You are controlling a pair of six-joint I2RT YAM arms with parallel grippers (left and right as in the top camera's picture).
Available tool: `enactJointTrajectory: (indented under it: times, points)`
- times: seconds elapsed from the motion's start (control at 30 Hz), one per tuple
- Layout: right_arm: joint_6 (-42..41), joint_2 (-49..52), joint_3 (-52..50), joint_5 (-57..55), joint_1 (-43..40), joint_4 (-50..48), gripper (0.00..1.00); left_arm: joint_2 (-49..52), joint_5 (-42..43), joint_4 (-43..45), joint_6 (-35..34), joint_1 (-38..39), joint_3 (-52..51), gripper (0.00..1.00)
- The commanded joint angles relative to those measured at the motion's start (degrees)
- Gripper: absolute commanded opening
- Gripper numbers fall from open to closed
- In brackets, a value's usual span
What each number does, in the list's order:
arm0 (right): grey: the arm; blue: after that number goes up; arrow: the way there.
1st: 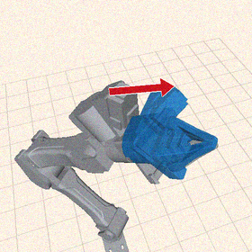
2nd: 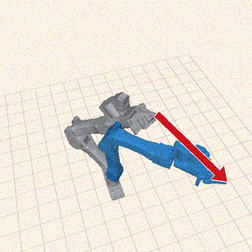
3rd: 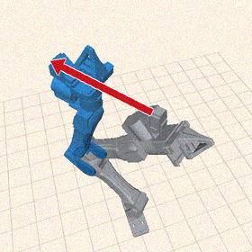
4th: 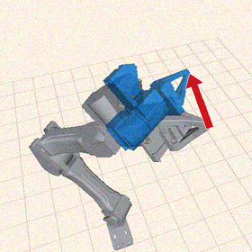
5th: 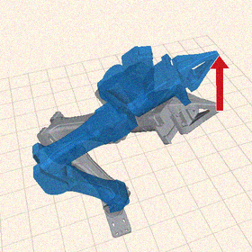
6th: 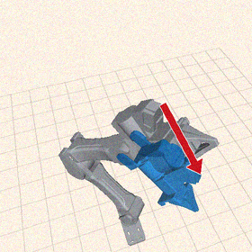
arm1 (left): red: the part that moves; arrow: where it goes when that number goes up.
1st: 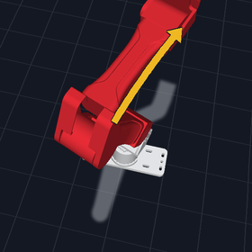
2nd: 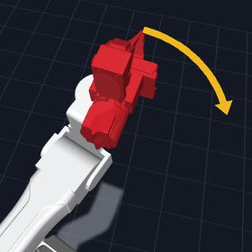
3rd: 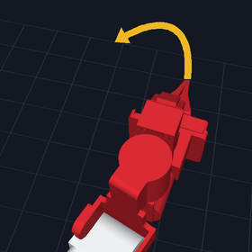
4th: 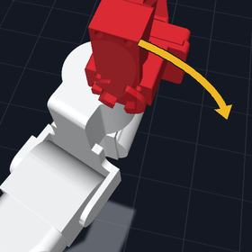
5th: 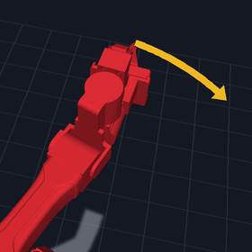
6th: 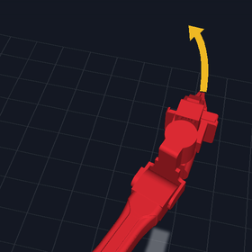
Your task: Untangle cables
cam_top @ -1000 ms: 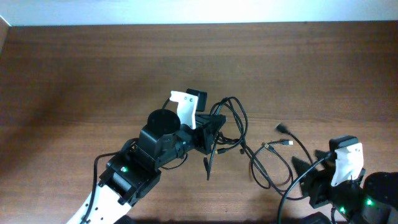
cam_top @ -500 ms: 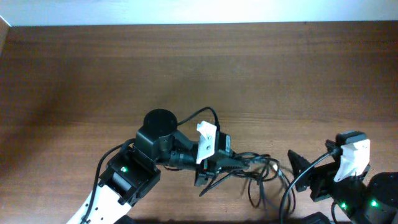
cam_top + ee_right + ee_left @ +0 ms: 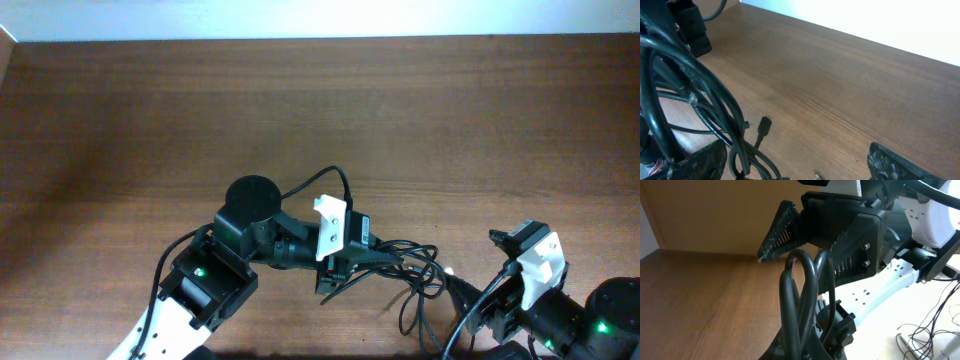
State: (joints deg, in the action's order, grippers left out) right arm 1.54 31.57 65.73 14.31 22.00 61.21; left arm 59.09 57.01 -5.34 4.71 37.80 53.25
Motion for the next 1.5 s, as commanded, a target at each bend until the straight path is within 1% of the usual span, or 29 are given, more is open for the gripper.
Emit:
enactJointTrajectory:
  times: [0.0, 0.1, 0.23, 0.33, 0.4, 0.57, 0.67, 0.8, 0.9, 0.97, 1.1, 1.3, 1.47]
  points:
    - [0.66, 0.02, 0.15, 1.66, -0.26, -0.98, 0.88, -0.55, 2.34, 0.59, -0.96, -0.04, 0.79, 0.00]
    - [0.63, 0.04, 0.15, 1.57, -0.26, -3.04, 0.89, -0.55, 6.40, 0.57, -0.52, -0.04, 0.79, 0.00]
    - [0.61, 0.04, 0.15, 0.70, -0.26, -3.43, 0.88, -0.55, 9.77, 0.57, 0.15, -0.04, 0.79, 0.00]
    - [0.61, 0.04, 0.15, 0.33, -0.26, -3.69, 0.88, -0.55, 10.03, 0.55, 0.13, -0.04, 0.79, 0.00]
    - [0.61, 0.04, 0.15, 1.11, -0.26, -3.65, 0.88, -0.55, 8.11, 0.24, 0.13, -0.07, 0.79, 0.00]
    - [0.61, 0.04, 0.15, 1.79, -0.26, -3.58, 0.88, 0.20, 0.24, -1.14, 0.07, -0.04, 0.79, 0.00]
    - [0.63, 0.04, 0.15, 1.77, -0.26, -3.39, 0.88, 0.66, -5.92, -1.11, -3.23, -0.15, 0.79, 0.00]
    - [0.61, 0.04, 0.15, 1.79, -0.26, -2.27, 0.88, 0.68, -9.03, -1.11, -4.07, -0.15, 0.79, 0.00]
    - [0.63, 0.04, 0.15, 1.77, -0.26, -2.14, 0.88, 0.92, -7.50, -1.14, -4.04, -0.09, 0.79, 0.00]
    - [0.66, 0.04, 0.15, 1.75, -0.26, -2.16, 0.88, 0.92, -3.26, -1.11, -3.82, -0.09, 0.79, 0.00]
    - [0.63, 0.04, 0.15, 1.79, -0.26, -3.08, 0.88, 1.57, 1.81, -1.14, -3.80, -0.09, 0.79, 0.00]
    - [0.61, 0.04, 0.15, 1.79, -0.26, -4.09, 0.88, 2.62, 2.21, -1.07, -3.82, 0.39, 0.79, 0.00]
    - [0.63, 0.57, 0.15, 1.77, -0.26, -4.92, 0.88, 2.62, 2.16, 1.31, -3.85, 3.52, 0.79, 0.00]
